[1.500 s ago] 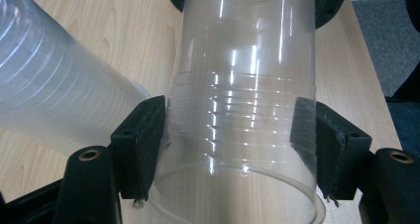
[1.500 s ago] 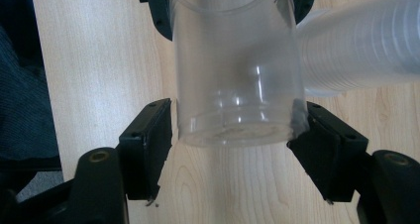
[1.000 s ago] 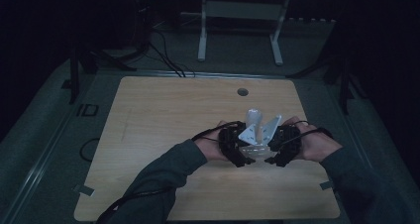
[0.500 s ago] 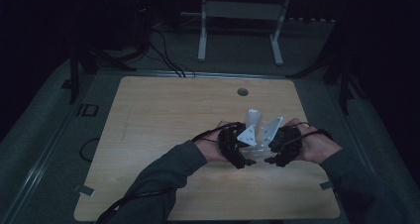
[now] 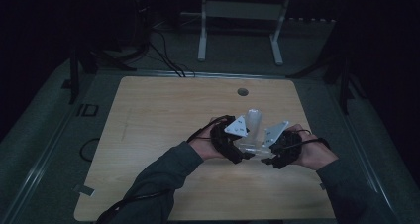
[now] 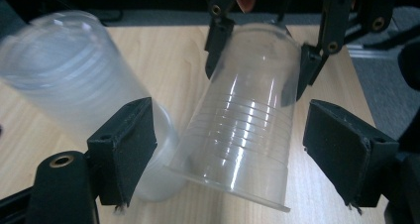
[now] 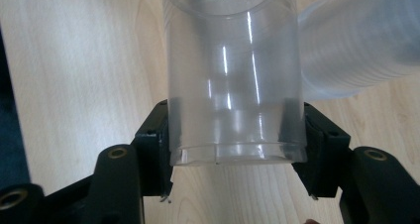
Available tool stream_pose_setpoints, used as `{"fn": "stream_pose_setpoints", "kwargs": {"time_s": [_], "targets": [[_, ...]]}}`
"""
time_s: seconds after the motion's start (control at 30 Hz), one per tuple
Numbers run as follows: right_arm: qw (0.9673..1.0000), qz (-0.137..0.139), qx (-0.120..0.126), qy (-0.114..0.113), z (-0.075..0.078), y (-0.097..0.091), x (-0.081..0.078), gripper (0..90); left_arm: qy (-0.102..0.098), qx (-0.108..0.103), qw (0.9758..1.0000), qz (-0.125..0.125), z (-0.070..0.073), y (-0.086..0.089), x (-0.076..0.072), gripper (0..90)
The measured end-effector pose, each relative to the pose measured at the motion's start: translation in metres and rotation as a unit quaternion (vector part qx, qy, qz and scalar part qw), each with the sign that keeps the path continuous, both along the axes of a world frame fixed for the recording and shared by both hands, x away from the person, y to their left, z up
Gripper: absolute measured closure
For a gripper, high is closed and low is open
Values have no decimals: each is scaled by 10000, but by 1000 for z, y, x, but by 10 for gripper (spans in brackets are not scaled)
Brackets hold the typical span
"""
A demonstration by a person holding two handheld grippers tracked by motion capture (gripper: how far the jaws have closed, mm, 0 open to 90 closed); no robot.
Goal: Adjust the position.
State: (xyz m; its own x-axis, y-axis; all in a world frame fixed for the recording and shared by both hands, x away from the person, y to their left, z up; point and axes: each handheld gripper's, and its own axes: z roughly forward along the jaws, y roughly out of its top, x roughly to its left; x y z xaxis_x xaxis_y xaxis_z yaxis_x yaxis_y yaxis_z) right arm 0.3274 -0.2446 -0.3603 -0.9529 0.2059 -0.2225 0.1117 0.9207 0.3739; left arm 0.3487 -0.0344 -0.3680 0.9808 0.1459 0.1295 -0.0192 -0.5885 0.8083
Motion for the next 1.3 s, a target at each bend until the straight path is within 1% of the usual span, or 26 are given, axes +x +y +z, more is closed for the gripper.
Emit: {"fn": "stream_pose_setpoints", "kwargs": {"time_s": [0.03,0.07,0.1,0.13,0.17,0.2,0.3,0.33,0.37,0.4,0.43,0.47,0.53,0.57,0.6,0.63,0.67,0.7,0.73,0.77,0.83,0.87,0.9,1.0,1.13,1.3], "targets": [[10000,0,0,0,0,0,0,414,0,0,10000,0,0,0,0,209],[9997,-116,179,-94,-2,-2,0,415,-20,-83,9999,77,2,3,0,209],[9996,-130,234,-133,-3,-3,0,414,-20,-83,9999,77,2,3,0,209],[9992,-165,324,-170,-4,-4,-1,415,-3,-181,9998,124,3,5,0,209],[9992,-165,324,-170,-4,-4,-1,415,-3,-181,9998,124,3,5,0,208],[9980,-232,529,-248,-5,-6,-1,415,-24,-231,9996,161,4,7,0,208],[9962,-290,724,-386,-8,-8,-3,415,-50,-370,9990,243,6,13,-1,205],[9954,-323,793,-425,-10,-9,-3,415,-60,-382,9989,251,7,14,0,204],[9954,-323,793,-425,-10,-9,-3,415,-60,-382,9989,251,7,14,0,203],[9939,-382,919,-466,-14,-11,-4,415,-73,-455,9985,306,8,16,0,202],[9939,-382,919,-466,-14,-11,-4,415,-73,-455,9985,306,8,16,0,201],[9924,-424,1029,-526,-17,-12,-4,415,-78,-531,9980,347,10,19,0,201],[9905,-475,1151,-582,-19,-14,-5,415,-100,-593,9974,401,12,22,0,197],[9905,-475,1151,-582,-19,-14,-5,415,-100,-593,9974,401,12,22,0,196],[9876,-553,1317,-652,-20,-15,-6,416,-85,-715,9963,470,13,26,1,196],[9868,-564,1363,-675,-20,-16,-6,416,-85,-715,9963,470,13,26,1,196],[9846,-588,1482,-713,-21,-17,-7,416,-68,-811,9952,536,13,30,3,196],[9846,-588,1482,-713,-21,-17,-7,416,-68,-811,9952,536,13,30,3,196],[9817,-661,1598,-794,-22,-18,-8,416,-58,-880,9944,583,14,34,4,194],[9807,-688,1638,-821,-22,-19,-8,416,-58,-880,9944,583,14,34,4,193],[9807,-688,1638,-821,-22,-19,-8,416,-42,-931,9938,613,14,36,4,190],[9790,-728,1693,-872,-23,-20,-9,416,-70,-991,9928,673,16,40,4,190],[9753,-804,1832,-941,-23,-22,-11,417,-77,-1022,9924,688,17,41,3,180],[9704,-864,2001,-1043,-24,-23,-13,417,-89,-1108,9913,707,20,44,2,176],[9634,-944,2231,-1150,-24,-23,-16,417,-60,-1269,9890,757,22,50,2,171],[9566,-1012,2405,-1300,-24,-25,-18,417,-49,-1347,9874,827,22,57,2,171]]}}
